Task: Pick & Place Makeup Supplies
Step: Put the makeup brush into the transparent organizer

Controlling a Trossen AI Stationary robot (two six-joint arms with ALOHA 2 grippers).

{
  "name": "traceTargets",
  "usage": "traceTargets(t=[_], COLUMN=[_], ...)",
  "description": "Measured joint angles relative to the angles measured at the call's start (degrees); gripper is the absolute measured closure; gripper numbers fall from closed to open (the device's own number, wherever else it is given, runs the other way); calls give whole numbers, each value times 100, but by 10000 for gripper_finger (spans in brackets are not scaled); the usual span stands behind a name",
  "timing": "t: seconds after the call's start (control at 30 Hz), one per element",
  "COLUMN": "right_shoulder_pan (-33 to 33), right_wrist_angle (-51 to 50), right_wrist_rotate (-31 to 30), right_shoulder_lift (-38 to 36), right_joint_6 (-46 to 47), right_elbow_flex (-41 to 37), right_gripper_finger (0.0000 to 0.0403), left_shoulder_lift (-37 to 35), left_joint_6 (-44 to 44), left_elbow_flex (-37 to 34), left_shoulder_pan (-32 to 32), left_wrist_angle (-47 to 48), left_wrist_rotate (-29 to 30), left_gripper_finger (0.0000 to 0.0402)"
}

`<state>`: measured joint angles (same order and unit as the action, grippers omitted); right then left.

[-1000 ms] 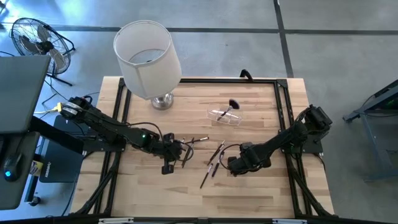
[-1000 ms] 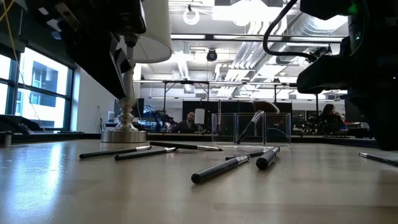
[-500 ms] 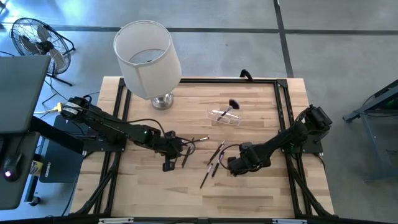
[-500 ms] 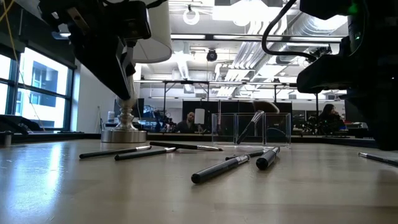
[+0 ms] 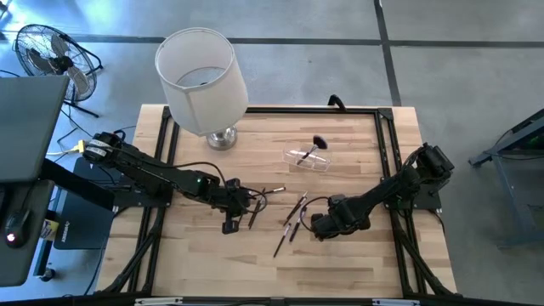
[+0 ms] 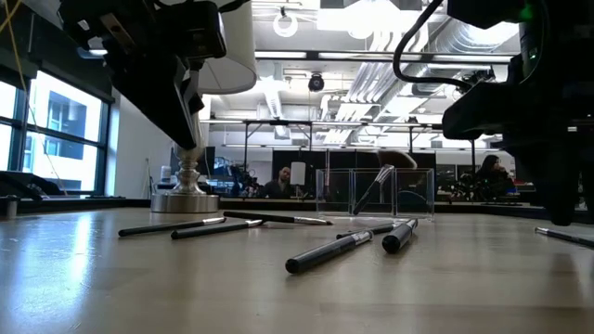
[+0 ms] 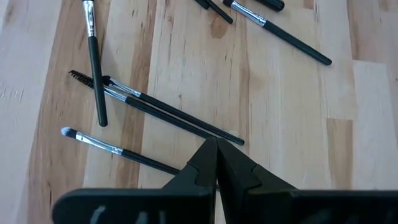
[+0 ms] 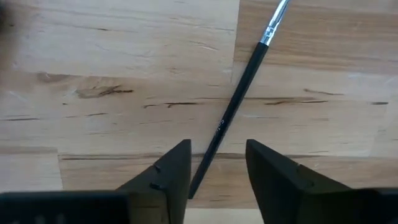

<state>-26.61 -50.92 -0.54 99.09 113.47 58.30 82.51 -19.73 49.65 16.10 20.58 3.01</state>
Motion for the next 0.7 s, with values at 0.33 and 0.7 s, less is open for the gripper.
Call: traceTargets(t=[0.33, 0.7], right_shoulder_pan=[4, -116], right_wrist_angle=[304, 620], right_wrist_rotate=[160, -499], right_shoulder_lift=[677, 571], right_joint_6=[-505, -4580], right_elbow_flex=[38, 4], right_gripper_finger=[264, 388], left_shoulder_lift=[1, 8], left_joint_6=[0, -2], left_elbow_flex=[0, 0], left_shoulder_pan=[0, 0], left_wrist_angle=[-23, -504], left_wrist_rotate=[0, 54], left_gripper_finger=[402, 402])
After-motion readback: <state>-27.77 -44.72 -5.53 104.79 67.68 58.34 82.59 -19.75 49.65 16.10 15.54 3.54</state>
